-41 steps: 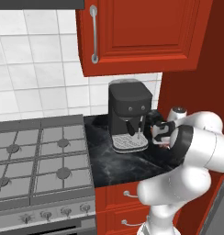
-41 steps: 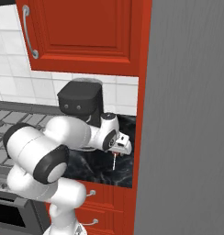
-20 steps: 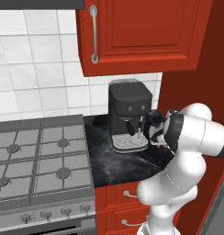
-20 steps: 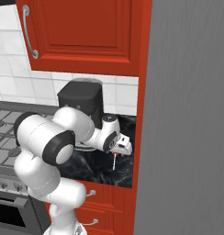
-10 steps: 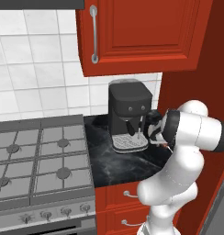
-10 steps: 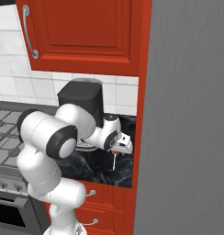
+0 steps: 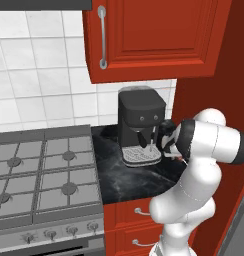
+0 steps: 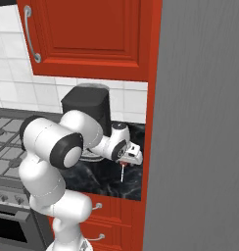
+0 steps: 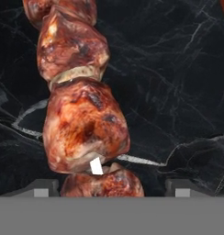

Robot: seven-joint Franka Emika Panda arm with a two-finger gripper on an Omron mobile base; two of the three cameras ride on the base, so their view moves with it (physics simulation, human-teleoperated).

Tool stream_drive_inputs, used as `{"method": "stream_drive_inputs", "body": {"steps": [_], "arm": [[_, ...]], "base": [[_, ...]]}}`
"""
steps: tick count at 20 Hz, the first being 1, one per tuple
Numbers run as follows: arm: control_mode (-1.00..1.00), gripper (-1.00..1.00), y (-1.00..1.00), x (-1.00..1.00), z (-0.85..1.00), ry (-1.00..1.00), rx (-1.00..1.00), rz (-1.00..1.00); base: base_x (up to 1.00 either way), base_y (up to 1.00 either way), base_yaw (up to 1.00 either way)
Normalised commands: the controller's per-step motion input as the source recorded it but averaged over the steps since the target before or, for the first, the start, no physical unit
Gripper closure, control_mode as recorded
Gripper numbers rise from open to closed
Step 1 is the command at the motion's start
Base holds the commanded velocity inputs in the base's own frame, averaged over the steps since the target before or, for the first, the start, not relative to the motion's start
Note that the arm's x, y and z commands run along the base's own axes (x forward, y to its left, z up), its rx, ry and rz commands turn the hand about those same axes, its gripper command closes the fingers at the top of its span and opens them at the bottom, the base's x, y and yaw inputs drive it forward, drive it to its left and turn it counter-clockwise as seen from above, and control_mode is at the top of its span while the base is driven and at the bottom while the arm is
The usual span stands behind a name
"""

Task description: Store the kebab skewer in the freezer for long-term storage. Close the freezer door after placing the cooked food.

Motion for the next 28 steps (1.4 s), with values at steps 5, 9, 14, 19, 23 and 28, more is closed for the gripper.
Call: {"method": "stream_drive_inputs", "body": {"steps": [5, 9, 14, 19, 23, 28], "arm": [[-1.0, 1.0, 0.0, 0.0, -0.01, 0.0, 0.0, 0.0], [-1.0, 1.0, 0.01, 0.0, 0.0, 0.0, 0.0, 0.0], [-1.0, 1.0, 0.09, 0.0, 0.0, 0.0, 0.0, -0.11], [-1.0, 1.0, 0.04, -0.09, 0.11, 0.0, 0.0, -0.16], [-1.0, 1.0, 0.06, -0.26, 0.21, -0.01, 0.0, -0.16], [-1.0, 1.0, 0.17, -0.23, 0.34, -0.01, -0.01, -0.14]], "base": [[0.0, 0.0, 0.0], [0.0, 0.0, 0.0], [0.0, 0.0, 0.0], [0.0, 0.0, 0.0], [0.0, 0.0, 0.0], [0.0, 0.0, 0.0]]}}
